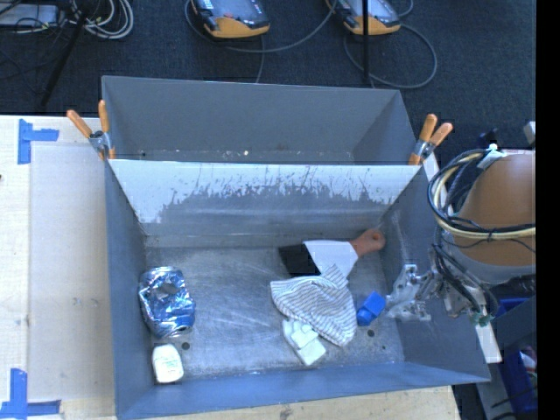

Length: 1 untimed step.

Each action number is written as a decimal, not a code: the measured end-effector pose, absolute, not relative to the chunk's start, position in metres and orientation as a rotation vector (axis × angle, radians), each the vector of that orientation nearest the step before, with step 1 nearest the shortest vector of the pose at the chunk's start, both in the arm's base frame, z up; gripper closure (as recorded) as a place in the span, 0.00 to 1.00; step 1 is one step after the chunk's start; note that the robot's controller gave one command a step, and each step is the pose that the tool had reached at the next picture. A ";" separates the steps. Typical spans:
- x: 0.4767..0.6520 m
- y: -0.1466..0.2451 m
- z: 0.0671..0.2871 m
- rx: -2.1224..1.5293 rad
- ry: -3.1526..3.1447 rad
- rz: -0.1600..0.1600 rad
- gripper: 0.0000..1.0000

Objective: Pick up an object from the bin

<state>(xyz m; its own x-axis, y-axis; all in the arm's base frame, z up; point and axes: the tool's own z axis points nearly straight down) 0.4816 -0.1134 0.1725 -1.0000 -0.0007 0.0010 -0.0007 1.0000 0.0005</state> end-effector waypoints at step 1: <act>0.487 -0.106 0.123 0.082 -3.146 0.002 1.00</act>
Offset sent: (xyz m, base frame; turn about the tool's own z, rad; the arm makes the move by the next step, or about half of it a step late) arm -0.0021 -0.0050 0.1044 -0.0235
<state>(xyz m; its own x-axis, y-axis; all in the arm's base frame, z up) 0.4869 -0.1058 0.1226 -0.9986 -0.0522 -0.0056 -0.0522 0.9986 -0.0012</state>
